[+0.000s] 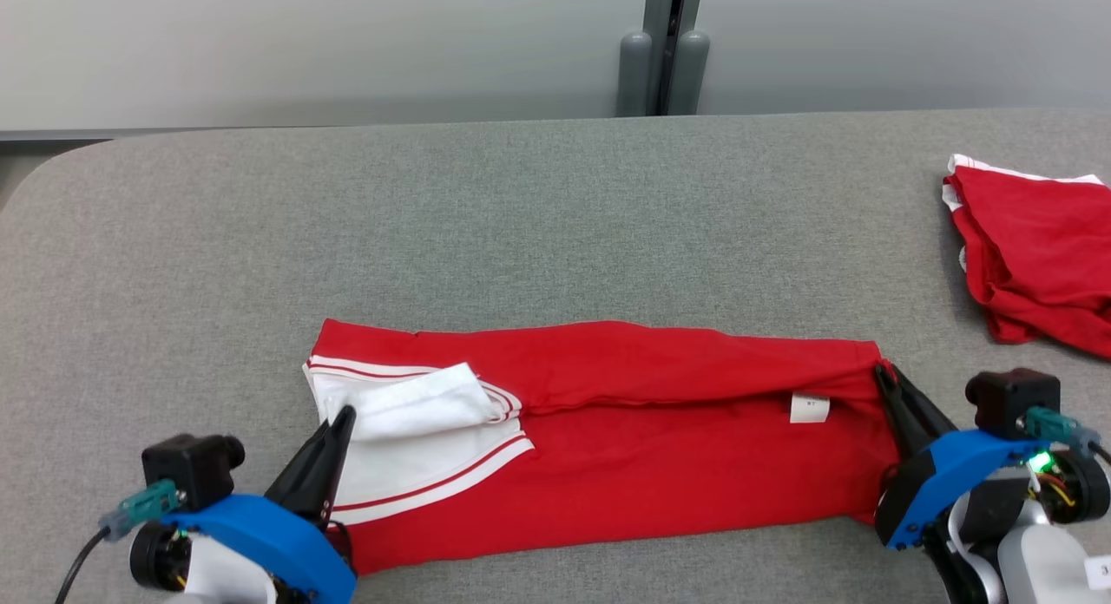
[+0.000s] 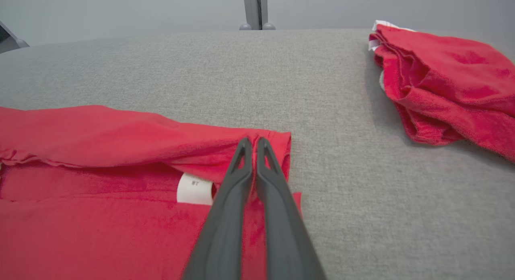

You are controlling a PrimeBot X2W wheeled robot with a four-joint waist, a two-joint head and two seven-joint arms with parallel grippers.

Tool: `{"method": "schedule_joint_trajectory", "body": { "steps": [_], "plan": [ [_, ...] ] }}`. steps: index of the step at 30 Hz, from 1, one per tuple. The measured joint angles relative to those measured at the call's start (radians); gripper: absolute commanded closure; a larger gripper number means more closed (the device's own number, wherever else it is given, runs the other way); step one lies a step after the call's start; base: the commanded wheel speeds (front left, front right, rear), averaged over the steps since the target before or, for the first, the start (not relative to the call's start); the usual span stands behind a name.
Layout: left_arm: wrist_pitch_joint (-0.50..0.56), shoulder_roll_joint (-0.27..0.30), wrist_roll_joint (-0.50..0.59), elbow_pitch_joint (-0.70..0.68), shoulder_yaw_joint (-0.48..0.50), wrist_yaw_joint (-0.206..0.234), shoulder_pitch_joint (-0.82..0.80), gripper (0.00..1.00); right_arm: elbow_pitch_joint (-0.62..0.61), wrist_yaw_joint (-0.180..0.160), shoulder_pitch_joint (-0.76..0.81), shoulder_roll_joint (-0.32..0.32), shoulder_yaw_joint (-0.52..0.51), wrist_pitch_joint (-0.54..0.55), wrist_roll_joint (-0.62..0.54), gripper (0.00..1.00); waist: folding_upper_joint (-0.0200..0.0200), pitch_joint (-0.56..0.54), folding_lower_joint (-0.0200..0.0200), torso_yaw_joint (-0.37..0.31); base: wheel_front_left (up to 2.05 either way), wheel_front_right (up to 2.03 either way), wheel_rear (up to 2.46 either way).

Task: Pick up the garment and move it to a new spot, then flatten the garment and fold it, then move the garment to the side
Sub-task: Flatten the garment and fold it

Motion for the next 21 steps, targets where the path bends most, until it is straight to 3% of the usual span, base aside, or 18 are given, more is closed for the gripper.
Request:
{"method": "schedule_joint_trajectory", "body": {
  "steps": [1,2,3,4,5,14,21],
  "plan": [
    [-0.014,-0.005,-0.006,0.009,0.005,0.001,0.013,1.0,-0.005,0.0,0.012,0.008,-0.005,-0.007,-0.002,0.59,0.0,-0.003,0.0,-0.002,0.0,0.0,0.0],
    [-0.027,-0.01,-0.01,0.016,0.009,0.001,0.024,0.85,-0.01,0.0,0.024,0.015,-0.009,-0.012,-0.003,0.28,0.0,-0.005,0.0,-0.003,0.0,0.0,0.0],
    [-0.04,-0.012,-0.013,0.021,0.012,0.001,0.036,0.85,-0.017,0.0,0.036,0.02,-0.015,-0.02,-0.007,0.28,0.0,-0.007,0.0001,-0.004,0.0,0.0,0.0],
    [-0.058,-0.016,-0.016,0.027,0.021,0.001,0.048,0.06,-0.023,0.0,0.047,0.026,-0.022,-0.031,-0.013,0.0,0.0,-0.009,0.0001,-0.006,0.0,0.0,0.0],
    [-0.077,-0.022,-0.022,0.033,0.028,0.001,0.059,0.0,-0.028,0.0,0.057,0.031,-0.031,-0.042,-0.02,0.0,0.0,-0.01,0.0001,-0.007,0.0,0.0,0.0],
    [-0.262,-0.082,-0.032,0.064,0.103,0.05,0.115,0.0,-0.068,0.0,0.129,0.08,-0.119,-0.111,-0.036,0.0,0.0,-0.037,0.0002,-0.003,0.0,0.0,0.0],
    [-0.307,-0.086,0.026,0.055,0.122,0.105,0.115,0.0,-0.077,0.0,0.139,0.092,-0.143,-0.104,-0.048,0.0,0.0,-0.049,0.0002,0.007,0.0,0.0,0.0]
  ]
}}
